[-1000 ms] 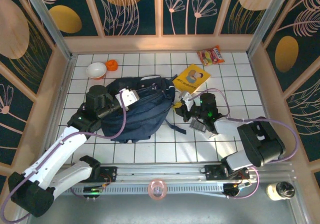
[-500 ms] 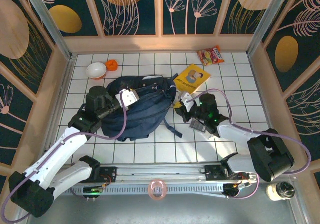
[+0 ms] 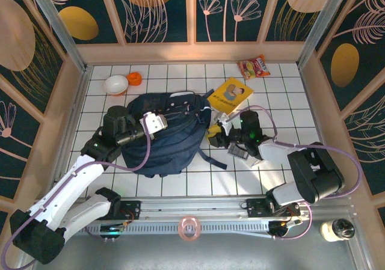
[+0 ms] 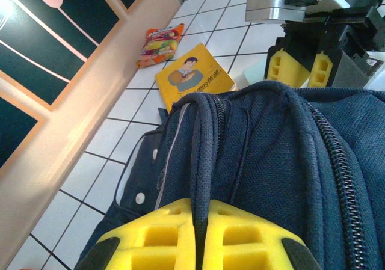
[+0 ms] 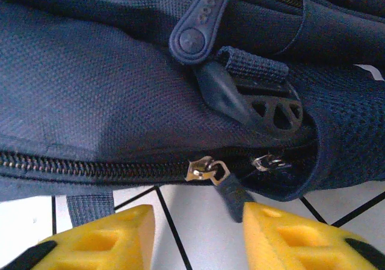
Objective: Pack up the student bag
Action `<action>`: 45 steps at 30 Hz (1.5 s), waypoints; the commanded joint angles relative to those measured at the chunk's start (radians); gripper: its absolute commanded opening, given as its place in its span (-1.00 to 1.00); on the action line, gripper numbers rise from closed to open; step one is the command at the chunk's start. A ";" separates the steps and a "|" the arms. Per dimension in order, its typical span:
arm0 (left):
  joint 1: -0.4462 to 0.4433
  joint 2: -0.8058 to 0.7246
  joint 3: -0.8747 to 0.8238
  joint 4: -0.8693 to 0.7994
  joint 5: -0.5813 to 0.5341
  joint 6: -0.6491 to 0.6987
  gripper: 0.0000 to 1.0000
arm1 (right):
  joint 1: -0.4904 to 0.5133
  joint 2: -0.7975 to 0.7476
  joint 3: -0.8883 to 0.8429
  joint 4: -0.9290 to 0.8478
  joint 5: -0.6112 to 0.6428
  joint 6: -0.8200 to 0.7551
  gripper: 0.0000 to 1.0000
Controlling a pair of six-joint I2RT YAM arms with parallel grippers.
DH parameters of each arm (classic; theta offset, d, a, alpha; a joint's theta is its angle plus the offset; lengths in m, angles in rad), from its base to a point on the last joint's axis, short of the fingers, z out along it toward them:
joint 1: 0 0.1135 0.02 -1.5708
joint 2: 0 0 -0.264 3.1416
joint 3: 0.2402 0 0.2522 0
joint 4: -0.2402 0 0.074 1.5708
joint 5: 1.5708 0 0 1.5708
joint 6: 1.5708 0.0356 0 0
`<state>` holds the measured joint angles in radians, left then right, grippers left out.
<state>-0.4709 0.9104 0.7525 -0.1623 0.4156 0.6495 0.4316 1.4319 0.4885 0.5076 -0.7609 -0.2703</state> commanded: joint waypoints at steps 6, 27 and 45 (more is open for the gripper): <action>0.011 -0.027 0.059 0.098 0.096 -0.020 -1.00 | -0.028 0.110 0.057 0.021 -0.118 -0.008 0.04; 0.012 -0.020 0.037 0.099 0.070 -0.027 -1.00 | -0.040 0.033 0.065 -0.078 -0.269 -0.070 -0.33; 0.012 0.000 0.028 0.147 -0.034 -0.044 -1.00 | -0.054 0.026 0.059 0.024 -0.279 0.068 -1.00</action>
<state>-0.4637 0.9115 0.7704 -0.1623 0.4442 0.6189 0.3801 1.4780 0.5579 0.4633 -0.9970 -0.2630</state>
